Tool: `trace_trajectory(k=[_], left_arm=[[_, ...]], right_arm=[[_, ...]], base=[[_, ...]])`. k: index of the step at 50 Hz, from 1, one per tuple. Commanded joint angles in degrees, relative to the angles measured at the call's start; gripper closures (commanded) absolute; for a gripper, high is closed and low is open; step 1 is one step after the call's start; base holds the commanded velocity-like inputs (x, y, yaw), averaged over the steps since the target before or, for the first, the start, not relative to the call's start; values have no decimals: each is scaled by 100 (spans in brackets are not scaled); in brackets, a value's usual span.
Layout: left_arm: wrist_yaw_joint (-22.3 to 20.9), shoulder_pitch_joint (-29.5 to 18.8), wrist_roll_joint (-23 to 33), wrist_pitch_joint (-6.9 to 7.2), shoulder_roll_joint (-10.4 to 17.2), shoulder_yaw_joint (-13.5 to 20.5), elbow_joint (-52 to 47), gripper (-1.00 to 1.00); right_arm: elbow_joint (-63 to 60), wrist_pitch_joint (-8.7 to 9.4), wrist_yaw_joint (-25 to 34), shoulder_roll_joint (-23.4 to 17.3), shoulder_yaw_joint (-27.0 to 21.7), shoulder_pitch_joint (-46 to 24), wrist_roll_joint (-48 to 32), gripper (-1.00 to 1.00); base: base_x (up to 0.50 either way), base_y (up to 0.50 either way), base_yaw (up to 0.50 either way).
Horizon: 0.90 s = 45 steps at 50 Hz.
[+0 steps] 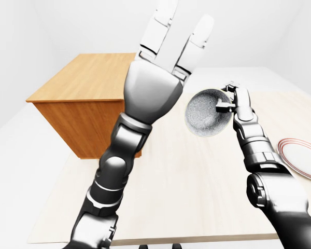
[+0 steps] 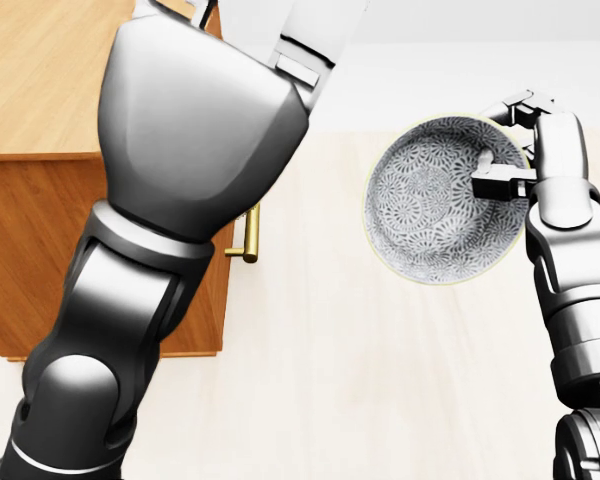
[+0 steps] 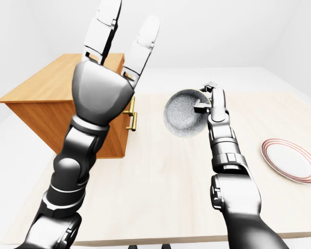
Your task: Put the bowl on top of the cabinet.
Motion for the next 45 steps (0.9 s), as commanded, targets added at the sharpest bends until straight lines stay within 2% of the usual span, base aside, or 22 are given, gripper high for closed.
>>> trace_trajectory(k=[1,4,6,9,13,14,15,18,19,24,27,30,35,40,45], left_arm=[[1667,351,1517,0,761,-969,-150,-98],[1882,267,1518,0,1057,-1317,-101,-98],[1978,177,1518,0,1105,-1418,-17,-98],[2083,-29,1518,0,1026,-1366,297,-98],[2269,-185,1518,0,1173,-1576,622,-98],[2362,-211,1518,0,1279,-1730,687,-98],[2545,-231,1518,0,1484,-2039,713,-98],[2615,-267,1518,0,1726,-2377,504,-98],[2617,-270,1518,0,1734,-2390,503,-98],[2659,-581,1518,0,2306,-3051,594,-98],[2659,-635,1518,0,2424,-3137,728,-98],[2659,-645,1518,0,2502,-3095,689,-98],[2659,-588,1518,0,2437,-2895,583,-98],[2659,-624,1518,0,2472,-2991,659,-98],[2659,-955,1518,0,2485,-3224,1231,-98]], right_arm=[[33,-89,-147,3,-61,-59,185,100],[120,-128,-160,2,-62,-88,183,100],[81,-103,-157,17,-57,-82,191,100],[116,-120,-157,15,-63,-90,203,100],[170,-130,-140,-5,-76,-146,238,100],[182,-133,-140,-5,-77,-155,245,100],[181,-135,-134,-1,-81,-156,261,100],[203,-161,-131,22,-68,-135,272,100],[207,-163,-131,22,-66,-136,274,100],[179,-146,-117,2,-72,-99,292,100],[107,-89,-100,12,-68,-101,301,100],[135,-110,-111,22,-69,-111,304,100],[91,-100,-74,-24,-71,-91,300,100],[53,-103,-6,-177,-128,44,299,100],[-182,22,11,-216,-172,147,325,100]], base=[[0,0,0],[0,0,0],[0,0,0],[0,0,0],[0,0,0],[0,0,0],[0,0,0],[0,0,0],[0,0,0],[0,0,0],[0,0,0],[0,0,0],[0,0,0],[0,0,0],[0,0,0]])
